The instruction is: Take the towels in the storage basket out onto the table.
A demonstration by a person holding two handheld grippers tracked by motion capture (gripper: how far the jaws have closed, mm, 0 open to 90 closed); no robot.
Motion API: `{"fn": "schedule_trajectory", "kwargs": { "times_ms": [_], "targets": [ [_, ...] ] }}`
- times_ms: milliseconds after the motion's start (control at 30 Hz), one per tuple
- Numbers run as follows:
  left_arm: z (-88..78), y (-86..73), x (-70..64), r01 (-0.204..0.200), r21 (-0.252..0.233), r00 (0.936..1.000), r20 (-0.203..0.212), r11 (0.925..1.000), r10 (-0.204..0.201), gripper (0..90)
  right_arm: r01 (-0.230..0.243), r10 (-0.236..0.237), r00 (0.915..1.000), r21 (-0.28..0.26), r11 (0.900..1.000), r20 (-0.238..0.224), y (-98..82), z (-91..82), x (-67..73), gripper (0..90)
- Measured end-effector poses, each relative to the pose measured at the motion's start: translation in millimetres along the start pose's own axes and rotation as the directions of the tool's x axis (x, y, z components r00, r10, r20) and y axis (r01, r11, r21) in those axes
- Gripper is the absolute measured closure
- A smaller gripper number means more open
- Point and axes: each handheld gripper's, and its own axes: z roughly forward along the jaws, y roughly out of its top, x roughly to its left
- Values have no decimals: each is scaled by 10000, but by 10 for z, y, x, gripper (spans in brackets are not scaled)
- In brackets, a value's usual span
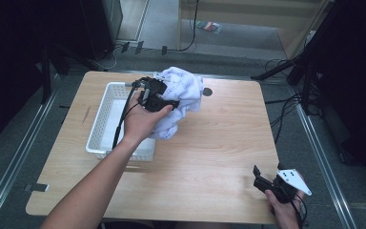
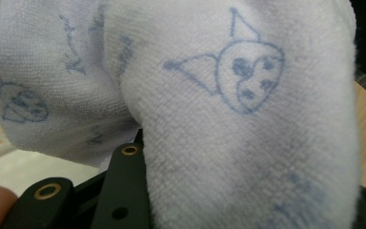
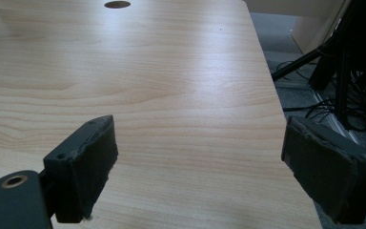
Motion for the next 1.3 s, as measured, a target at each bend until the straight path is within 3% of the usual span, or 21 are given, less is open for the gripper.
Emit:
{"fn": "schedule_trajectory", "kwargs": {
  "times_ms": [333, 600, 800, 1033, 1300],
  "targets": [
    [194, 17, -184, -126, 112, 9995, 291, 9999, 123, 613, -110, 110, 9999, 13, 9999, -54, 0, -2, -12, 124],
    [423, -25, -287, 28, 199, 9993, 383, 9998, -35, 609, -219, 219, 9997, 10, 9998, -95, 1, 0, -20, 129],
    [593, -89, -339, 313, 76, 9990, 315, 9995, -315, 605, -222, 222, 9997, 3, 9998, -89, 1, 0, -21, 131],
    [750, -173, -371, 357, 29, 9986, 391, 9994, -357, 593, -236, 236, 9997, 8, 9997, -110, 1, 0, -21, 131],
    [1002, -334, -434, 435, 330, 9988, 212, 9985, -442, 584, -257, 257, 9996, 23, 9997, -115, 2, 1, -19, 132]
  ]
}}
